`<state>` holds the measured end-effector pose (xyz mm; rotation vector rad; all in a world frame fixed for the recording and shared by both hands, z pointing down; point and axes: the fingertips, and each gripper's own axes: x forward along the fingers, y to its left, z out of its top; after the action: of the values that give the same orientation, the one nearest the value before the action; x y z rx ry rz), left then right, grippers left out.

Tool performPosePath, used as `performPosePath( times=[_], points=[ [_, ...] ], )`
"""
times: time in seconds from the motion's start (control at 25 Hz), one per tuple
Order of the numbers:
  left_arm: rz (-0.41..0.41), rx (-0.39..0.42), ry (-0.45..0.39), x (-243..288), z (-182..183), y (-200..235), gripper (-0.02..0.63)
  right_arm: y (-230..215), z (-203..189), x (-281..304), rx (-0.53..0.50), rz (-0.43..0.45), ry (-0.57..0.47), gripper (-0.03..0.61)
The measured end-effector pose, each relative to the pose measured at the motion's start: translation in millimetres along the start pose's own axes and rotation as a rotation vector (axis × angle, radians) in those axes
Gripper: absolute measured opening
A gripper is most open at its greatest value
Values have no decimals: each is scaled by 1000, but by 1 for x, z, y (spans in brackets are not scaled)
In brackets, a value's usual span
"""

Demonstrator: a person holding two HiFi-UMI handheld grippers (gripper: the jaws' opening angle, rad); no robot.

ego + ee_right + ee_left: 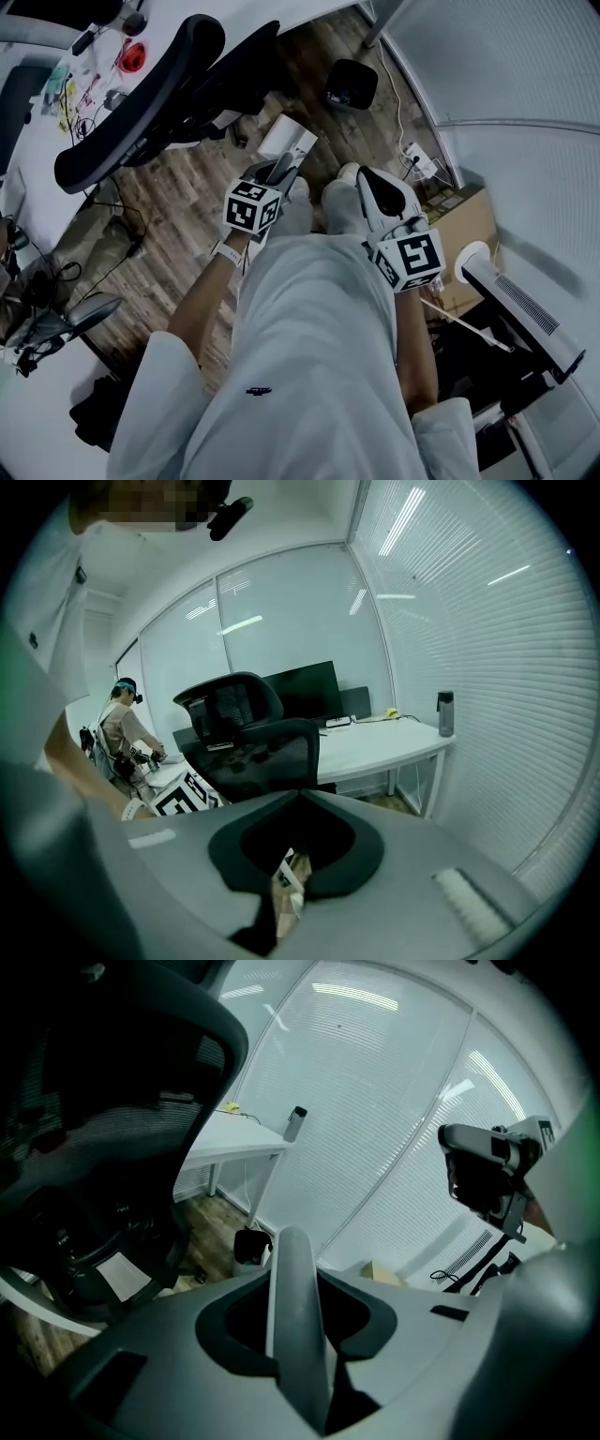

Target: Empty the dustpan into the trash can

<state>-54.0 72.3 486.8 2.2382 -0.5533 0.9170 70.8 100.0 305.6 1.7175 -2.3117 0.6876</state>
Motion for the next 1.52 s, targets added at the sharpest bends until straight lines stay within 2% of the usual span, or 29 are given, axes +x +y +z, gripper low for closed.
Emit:
performPosePath(
  times=[0.28,0.6,0.76,0.84,1.04,1.24,1.52],
  points=[
    [16,-44,33,17,-28,20,109,0,1,-1,-4,-12,-6,12],
    [35,-30,48,16,-30,23,115,4,1,-3,-13,-2,-5,12],
    [43,-29,22,10,-24,22,174,7,0,-1,-25,5,0,12],
    [30,-24,-3,5,-18,19,206,7,0,-2,-22,4,-5,12],
    [33,2,-98,-15,2,15,226,6,0,0,-11,0,-11,12],
    [89,30,-178,-44,26,11,227,2,3,-2,-11,-15,-23,12],
    [90,74,-335,-97,74,-22,221,11,8,-1,-33,24,1,11]
  ],
)
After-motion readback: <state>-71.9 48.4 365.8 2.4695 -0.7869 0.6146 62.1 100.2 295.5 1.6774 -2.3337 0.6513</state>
